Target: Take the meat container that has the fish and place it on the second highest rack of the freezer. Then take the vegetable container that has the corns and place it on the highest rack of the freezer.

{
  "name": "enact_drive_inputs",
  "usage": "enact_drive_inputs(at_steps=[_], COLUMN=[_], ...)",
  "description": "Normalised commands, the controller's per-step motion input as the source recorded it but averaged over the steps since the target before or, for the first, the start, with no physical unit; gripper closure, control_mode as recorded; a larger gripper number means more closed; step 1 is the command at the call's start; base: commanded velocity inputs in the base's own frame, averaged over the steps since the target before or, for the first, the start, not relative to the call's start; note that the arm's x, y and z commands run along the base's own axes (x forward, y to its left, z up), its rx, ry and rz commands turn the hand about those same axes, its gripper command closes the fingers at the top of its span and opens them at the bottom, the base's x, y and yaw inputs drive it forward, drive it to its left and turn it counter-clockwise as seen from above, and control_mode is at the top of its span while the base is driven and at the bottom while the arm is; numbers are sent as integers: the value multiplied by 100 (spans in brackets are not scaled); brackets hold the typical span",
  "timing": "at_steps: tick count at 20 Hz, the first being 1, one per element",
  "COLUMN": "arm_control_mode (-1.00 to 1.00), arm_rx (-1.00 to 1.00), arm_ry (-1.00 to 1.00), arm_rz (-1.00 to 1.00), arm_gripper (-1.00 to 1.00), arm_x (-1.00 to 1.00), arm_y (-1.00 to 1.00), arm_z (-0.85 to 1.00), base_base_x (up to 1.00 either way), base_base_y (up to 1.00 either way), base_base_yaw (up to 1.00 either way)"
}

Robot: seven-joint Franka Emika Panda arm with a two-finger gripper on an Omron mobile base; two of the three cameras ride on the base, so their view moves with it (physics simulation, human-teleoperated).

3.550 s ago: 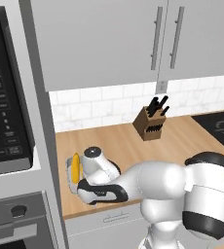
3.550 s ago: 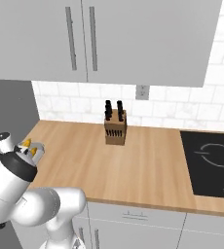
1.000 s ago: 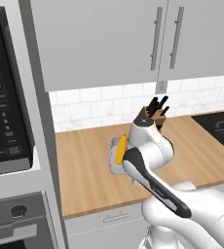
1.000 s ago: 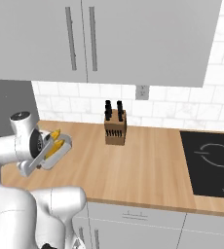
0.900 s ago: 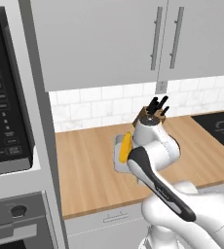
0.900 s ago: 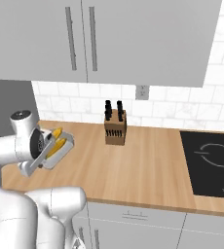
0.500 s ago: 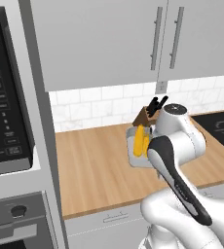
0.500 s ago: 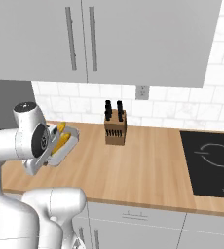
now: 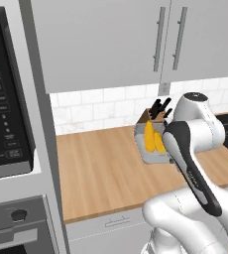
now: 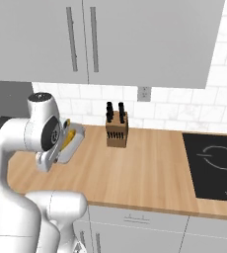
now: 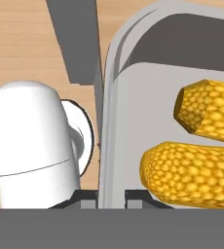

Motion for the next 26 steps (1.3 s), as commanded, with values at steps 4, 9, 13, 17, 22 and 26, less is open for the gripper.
enact_drive_inputs(at_steps=[4, 9, 13, 17, 22, 26], arm_control_mode=[-100, -100, -100, -100, -100, -100], arm_rx=[-4, -6, -2, 0, 0, 0], arm_ry=[-8, -14, -2, -1, 0, 0], arm_rz=[3, 17, 0, 0, 0, 0], arm_gripper=[100, 100, 100, 100, 100, 100], arm_x=[-4, -59, -37, -38, -3, 0], arm_y=[-2, -13, 0, 0, 0, 0], arm_z=[20, 19, 27, 32, 33, 15], base_base_x=[0, 0, 0, 0, 0, 0], base_base_y=[0, 0, 0, 0, 0, 0], base_base_yaw=[0, 0, 0, 0, 0, 0])
